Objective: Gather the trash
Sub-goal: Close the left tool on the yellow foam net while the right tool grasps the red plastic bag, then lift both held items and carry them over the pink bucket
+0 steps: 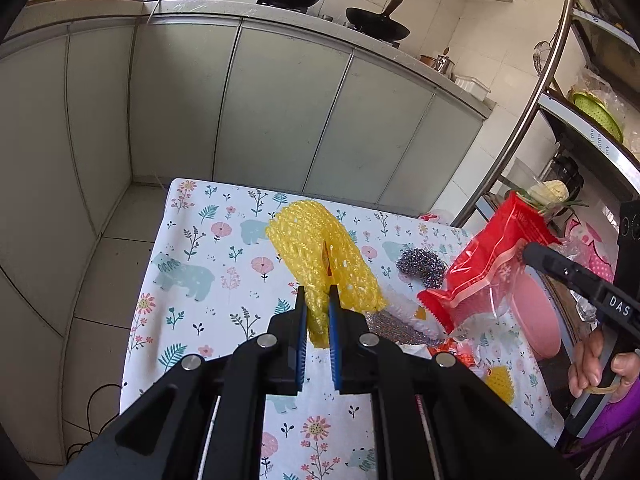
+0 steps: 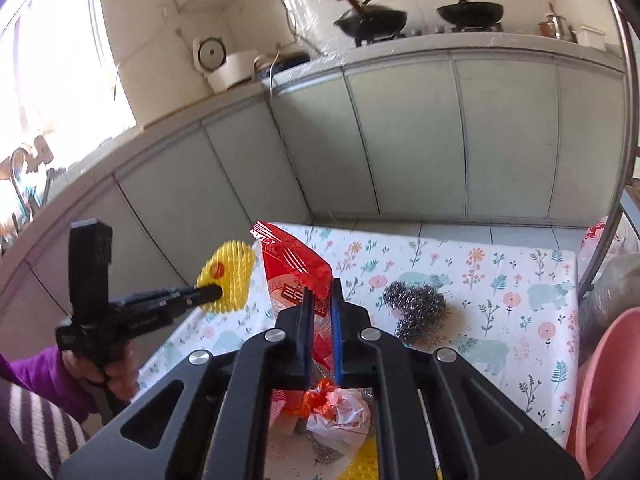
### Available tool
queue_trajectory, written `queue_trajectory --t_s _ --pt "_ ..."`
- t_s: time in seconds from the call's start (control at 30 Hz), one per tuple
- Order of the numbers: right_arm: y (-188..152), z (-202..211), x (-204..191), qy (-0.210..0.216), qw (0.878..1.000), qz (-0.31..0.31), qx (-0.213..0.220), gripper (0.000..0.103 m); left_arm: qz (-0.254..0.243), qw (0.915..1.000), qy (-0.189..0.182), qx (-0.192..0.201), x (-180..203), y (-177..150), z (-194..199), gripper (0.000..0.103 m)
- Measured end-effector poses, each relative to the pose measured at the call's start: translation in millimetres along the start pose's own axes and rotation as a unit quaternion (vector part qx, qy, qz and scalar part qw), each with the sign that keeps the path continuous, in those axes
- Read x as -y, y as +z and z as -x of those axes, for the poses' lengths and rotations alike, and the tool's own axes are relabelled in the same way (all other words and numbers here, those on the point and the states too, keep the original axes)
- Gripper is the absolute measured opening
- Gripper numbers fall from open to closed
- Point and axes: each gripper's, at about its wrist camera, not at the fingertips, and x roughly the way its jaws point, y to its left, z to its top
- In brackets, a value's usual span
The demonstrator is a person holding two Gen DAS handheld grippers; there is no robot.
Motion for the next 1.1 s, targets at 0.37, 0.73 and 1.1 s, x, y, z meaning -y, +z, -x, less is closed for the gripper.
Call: queue_trajectory --t_s 0.37,0.73,1.1 --pt "-6.7 26.2 13.6 0.007 0.998 -0.047 0.029 0.008 -0.009 0.9998 -0.005 0.018 11.2 0.1 20.0 0.008" --pt "-16.5 40.4 17.5 0.0 0.997 -0.071 0.042 0.008 -0.019 0.9994 -0.011 0.027 20.2 0.4 34.0 0.008" --pt "-24.8 51.6 6.9 0.01 0.997 -0.062 0.053 0.008 -0.017 0.9991 -0.011 0.036 23.7 -10.4 47.7 0.008"
